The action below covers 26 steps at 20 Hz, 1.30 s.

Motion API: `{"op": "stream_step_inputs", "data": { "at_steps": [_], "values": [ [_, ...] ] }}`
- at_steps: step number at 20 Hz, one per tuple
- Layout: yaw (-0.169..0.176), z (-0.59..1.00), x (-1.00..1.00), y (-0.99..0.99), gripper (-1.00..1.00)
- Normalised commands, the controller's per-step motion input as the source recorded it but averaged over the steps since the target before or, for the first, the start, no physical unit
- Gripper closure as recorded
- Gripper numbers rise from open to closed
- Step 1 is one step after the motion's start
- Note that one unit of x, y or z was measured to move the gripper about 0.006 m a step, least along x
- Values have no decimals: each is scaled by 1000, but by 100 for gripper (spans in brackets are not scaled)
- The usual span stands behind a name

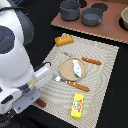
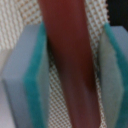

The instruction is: Interact with the objects in diverse but meaningful ways.

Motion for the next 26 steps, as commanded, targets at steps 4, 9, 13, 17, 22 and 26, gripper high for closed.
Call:
{"op": "stream_step_inputs", "data": {
  "at_steps": [4,9,13,17,22,26],
  "values": [
    [93,832,-278,686,100],
    [70,794,-389,783,100],
    [52,636,-398,821,100],
    [33,284,-533,810,100],
    [5,30,-685,789,100],
    [0,-139,-802,716,100]
  ]
}}
